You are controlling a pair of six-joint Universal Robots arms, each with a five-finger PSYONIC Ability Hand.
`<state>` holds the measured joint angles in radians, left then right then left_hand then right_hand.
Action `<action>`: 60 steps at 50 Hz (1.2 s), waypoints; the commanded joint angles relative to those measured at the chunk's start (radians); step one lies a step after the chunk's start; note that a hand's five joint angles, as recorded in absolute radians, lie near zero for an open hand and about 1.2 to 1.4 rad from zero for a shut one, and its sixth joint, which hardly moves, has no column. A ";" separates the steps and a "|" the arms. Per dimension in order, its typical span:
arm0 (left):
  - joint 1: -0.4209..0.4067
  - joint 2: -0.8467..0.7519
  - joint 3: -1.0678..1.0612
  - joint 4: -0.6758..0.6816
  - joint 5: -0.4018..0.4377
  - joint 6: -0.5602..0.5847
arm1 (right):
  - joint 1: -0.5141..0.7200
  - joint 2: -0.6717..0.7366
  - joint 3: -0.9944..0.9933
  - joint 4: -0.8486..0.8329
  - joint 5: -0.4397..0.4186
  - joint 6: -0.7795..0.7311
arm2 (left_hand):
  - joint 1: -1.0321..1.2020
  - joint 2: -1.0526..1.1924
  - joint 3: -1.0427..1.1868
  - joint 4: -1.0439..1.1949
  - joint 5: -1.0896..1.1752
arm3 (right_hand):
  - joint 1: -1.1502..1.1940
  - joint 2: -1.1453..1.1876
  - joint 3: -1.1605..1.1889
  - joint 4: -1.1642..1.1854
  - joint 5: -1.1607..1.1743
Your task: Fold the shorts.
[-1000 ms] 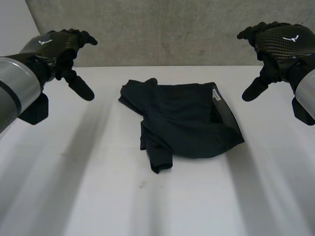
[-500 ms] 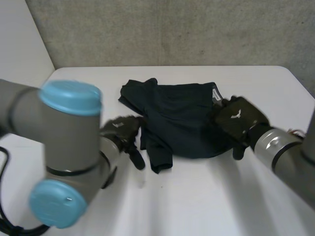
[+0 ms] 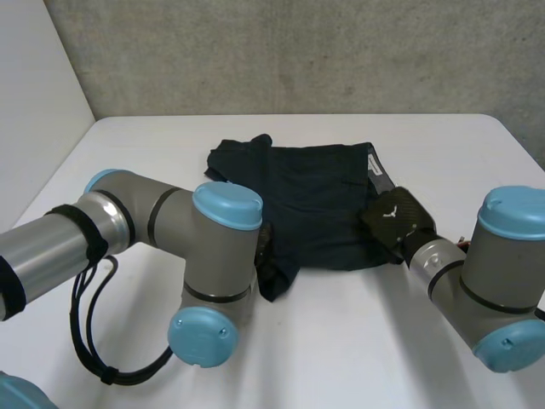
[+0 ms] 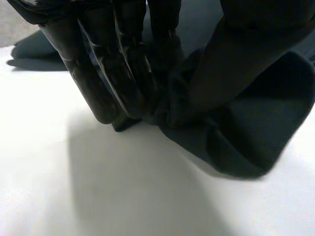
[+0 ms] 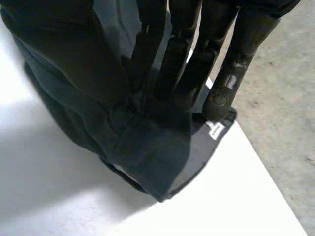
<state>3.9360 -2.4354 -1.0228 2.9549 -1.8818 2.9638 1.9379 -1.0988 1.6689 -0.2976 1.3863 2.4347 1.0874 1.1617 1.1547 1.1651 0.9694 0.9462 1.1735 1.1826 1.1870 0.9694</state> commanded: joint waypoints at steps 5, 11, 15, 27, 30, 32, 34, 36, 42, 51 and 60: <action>0.097 0.263 -0.153 -0.004 -0.017 0.138 | 0.004 -0.163 -0.064 0.167 0.108 0.083 | 0.309 0.235 0.242 0.231 0.252 | 0.450 0.223 0.214 0.209 0.252; 0.183 0.472 -0.301 0.012 0.062 0.277 | 0.006 -0.177 -0.107 0.363 0.108 0.133 | 0.309 0.235 0.242 0.231 0.252 | 0.450 0.223 0.214 0.209 0.252; 0.239 0.498 -0.378 0.021 0.136 0.349 | 0.013 -0.174 -0.110 0.440 0.111 0.182 | 0.309 0.235 0.242 0.231 0.252 | 0.450 0.223 0.214 0.209 0.252; 0.327 0.424 -0.454 0.141 0.165 0.593 | 0.032 -0.131 -0.094 0.422 0.117 0.313 | 0.037 -0.037 -0.030 -0.040 -0.019 | 0.450 0.223 0.214 0.209 0.252; 0.313 0.446 -0.493 0.142 0.164 0.603 | 0.042 -0.131 -0.081 0.413 0.106 0.385 | -0.491 -0.565 -0.558 -0.569 -0.548 | 0.248 0.020 0.011 0.007 0.050; 0.307 0.473 -0.513 0.144 0.162 0.603 | 0.041 -0.139 -0.061 0.405 0.099 0.456 | -0.554 -0.628 -0.621 -0.631 -0.610 | -0.222 -0.449 -0.458 -0.462 -0.419; 0.301 0.544 -0.540 0.147 0.162 0.595 | 0.041 -0.148 -0.046 0.391 0.094 0.492 | -0.560 -0.634 -0.627 -0.637 -0.616 | -0.294 -0.522 -0.531 -0.535 -0.492; 0.312 0.605 -0.572 0.157 0.162 0.590 | 0.039 -0.171 -0.022 0.352 0.091 0.529 | -0.554 -0.628 -0.621 -0.632 -0.610 | -0.333 -0.560 -0.569 -0.573 -0.530; 0.325 0.707 -0.614 0.154 0.162 0.512 | 0.055 -0.194 0.040 0.244 0.074 0.535 | -0.560 -0.634 -0.627 -0.637 -0.616 | -0.388 -0.616 -0.625 -0.629 -0.586; 0.332 0.665 -0.596 0.127 0.217 0.239 | 0.168 -0.069 0.006 0.207 0.089 0.531 | -0.601 -0.675 -0.668 -0.679 -0.657 | -0.547 -0.774 -0.783 -0.788 -0.745; 0.316 0.475 -0.517 0.064 0.205 0.221 | 0.177 0.033 -0.029 0.172 0.091 0.505 | -0.621 -0.696 -0.689 -0.699 -0.678 | -0.538 -0.766 -0.775 -0.779 -0.736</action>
<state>4.2607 -1.8490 -1.5876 3.0617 -1.6691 3.1843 2.1141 -1.1214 1.6567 -0.1020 1.4758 2.9627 0.4713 0.4488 0.4534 0.4400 0.2590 0.3545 0.4123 0.3996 0.3931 0.2214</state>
